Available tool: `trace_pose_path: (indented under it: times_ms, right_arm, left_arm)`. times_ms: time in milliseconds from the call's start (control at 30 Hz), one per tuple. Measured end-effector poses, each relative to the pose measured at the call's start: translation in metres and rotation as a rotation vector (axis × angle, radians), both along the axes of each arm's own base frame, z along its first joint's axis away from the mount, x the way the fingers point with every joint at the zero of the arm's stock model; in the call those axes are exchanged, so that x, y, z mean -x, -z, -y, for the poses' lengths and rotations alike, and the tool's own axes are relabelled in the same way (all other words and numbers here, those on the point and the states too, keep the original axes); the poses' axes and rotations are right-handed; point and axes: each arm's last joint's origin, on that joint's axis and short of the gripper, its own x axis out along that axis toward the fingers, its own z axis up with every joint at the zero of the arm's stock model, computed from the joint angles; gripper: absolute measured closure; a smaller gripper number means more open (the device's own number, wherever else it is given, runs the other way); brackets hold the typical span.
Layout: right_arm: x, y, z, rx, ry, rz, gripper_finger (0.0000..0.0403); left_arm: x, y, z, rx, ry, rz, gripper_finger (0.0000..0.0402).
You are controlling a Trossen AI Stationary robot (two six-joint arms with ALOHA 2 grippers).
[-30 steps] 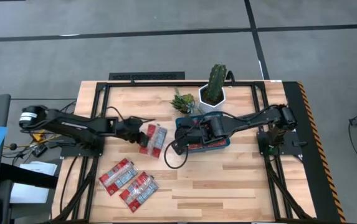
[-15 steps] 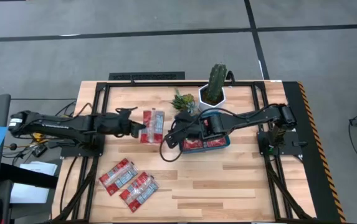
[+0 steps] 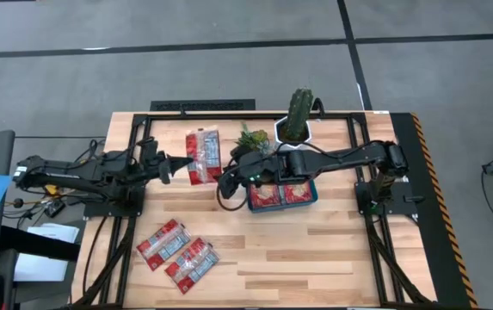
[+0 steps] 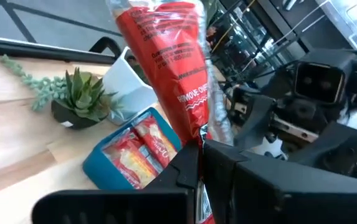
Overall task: Sort popcorn bags into baskets
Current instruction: Put the red popcorn bag into the blue container
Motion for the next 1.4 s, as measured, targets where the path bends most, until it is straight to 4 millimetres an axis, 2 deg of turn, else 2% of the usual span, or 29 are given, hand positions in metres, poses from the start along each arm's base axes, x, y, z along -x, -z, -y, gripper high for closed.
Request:
trace_pose_path:
  times_ms: [400, 833, 1000, 1133, 1400]
  right_arm:
    - [0.017, -0.029, 0.033, 0.094, 0.038, 0.049, 0.0153]
    - [0.0, -0.013, 0.05, 0.083, -0.035, 0.049, 0.0153]
    - [-0.001, -0.017, 0.053, 0.129, -0.05, 0.086, 0.0159]
    - [-0.002, -0.021, 0.059, 0.121, -0.113, 0.131, 0.0205]
    - [-0.005, -0.018, 0.066, 0.127, -0.167, 0.128, 0.0368]
  left_arm:
    - [0.002, -0.005, 0.006, -0.036, 0.021, 0.036, 0.0401]
    - [0.003, -0.013, 0.006, -0.073, -0.004, 0.101, 0.0401]
    - [0.003, -0.013, 0.006, -0.073, -0.004, 0.104, 0.0402]
    - [0.004, -0.013, 0.006, -0.072, -0.012, 0.106, 0.0401]
    - [-0.004, -0.009, 0.006, -0.068, -0.033, 0.069, 0.0401]
